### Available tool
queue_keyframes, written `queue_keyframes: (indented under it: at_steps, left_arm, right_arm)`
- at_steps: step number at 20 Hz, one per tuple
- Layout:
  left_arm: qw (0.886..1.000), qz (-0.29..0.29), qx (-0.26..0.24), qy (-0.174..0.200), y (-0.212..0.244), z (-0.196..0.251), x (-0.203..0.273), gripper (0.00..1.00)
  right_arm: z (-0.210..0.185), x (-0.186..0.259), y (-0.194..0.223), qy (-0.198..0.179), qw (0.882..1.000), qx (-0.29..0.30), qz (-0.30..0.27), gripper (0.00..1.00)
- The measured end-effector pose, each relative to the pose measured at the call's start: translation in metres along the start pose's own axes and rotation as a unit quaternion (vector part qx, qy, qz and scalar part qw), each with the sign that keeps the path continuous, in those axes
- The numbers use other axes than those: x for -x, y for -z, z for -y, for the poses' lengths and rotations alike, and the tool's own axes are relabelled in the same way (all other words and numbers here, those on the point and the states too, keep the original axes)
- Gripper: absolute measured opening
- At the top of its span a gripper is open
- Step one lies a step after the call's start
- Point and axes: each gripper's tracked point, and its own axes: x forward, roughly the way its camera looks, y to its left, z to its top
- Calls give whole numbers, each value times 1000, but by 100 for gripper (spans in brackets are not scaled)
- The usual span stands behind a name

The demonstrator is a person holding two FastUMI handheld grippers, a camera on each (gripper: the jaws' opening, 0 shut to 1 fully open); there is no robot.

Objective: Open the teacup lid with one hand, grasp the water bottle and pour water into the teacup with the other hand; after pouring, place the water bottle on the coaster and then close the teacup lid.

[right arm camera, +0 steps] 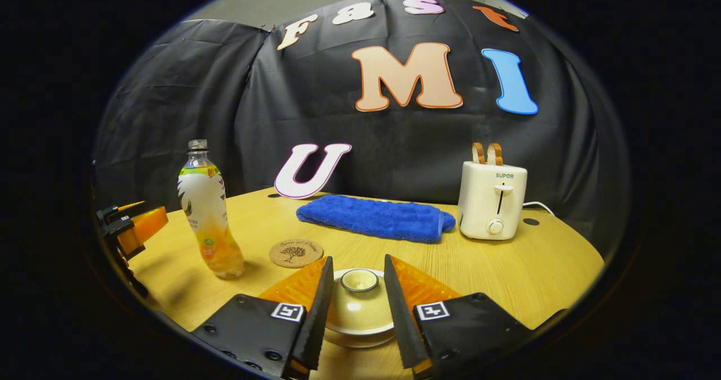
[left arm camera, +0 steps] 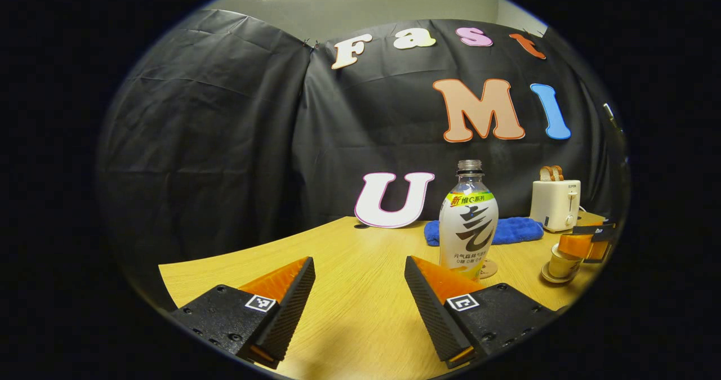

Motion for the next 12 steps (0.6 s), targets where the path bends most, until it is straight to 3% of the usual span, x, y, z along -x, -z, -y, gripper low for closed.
queue_keyframes:
  at_steps: [2, 4, 6, 12]
  left_arm:
    - [1000, 0, 0, 0, 0, 0, 0, 94]
    - [1000, 0, 0, 0, 0, 0, 0, 94]
    - [1000, 0, 0, 0, 0, 0, 0, 94]
    - [1000, 0, 0, 1, 0, 0, 0, 94]
  right_arm:
    - [-3, 0, -1, -2, 1000, 5, 3, 58]
    - [0, 0, -2, 4, 1000, 9, 7, 40]
    - [1, -1, -1, 4, 1000, 8, 5, 33]
    - [1, 2, -10, -11, 999, -14, 33, 33]
